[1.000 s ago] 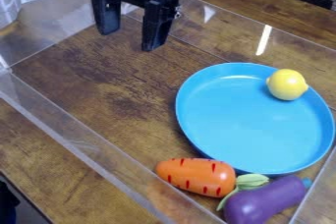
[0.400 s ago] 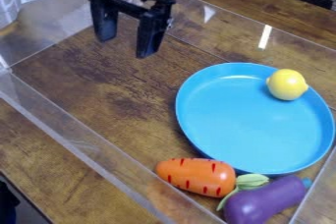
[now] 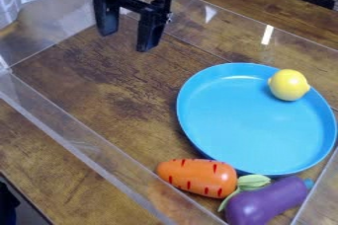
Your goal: Remove the carrot from the blue tray and put it on the table
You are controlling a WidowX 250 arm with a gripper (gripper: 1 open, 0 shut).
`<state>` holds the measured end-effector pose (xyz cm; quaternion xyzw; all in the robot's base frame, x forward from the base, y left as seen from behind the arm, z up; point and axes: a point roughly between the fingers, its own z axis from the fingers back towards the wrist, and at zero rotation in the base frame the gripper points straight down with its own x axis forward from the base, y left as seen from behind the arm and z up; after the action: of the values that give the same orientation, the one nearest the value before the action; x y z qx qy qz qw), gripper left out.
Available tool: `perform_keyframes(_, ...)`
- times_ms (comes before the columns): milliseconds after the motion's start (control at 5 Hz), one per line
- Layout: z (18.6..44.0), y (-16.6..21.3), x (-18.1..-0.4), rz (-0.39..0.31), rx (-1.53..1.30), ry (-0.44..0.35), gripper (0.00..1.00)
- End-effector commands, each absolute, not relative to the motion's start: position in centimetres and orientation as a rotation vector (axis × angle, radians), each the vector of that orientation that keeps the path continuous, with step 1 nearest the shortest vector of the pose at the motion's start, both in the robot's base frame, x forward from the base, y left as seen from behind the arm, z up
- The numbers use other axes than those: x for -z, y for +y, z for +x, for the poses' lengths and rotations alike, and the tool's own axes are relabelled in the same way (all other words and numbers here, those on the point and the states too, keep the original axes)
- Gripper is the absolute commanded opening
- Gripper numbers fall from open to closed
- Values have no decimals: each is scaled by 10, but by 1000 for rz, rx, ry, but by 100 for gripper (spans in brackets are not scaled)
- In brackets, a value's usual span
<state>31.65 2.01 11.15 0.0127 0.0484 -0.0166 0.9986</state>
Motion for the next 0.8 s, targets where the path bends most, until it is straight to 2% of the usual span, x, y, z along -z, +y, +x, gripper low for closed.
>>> perform_keyframes(0,328,31,-124,33,18,46,100)
perform_keyframes(600,330,36,-119,8,2,66,100)
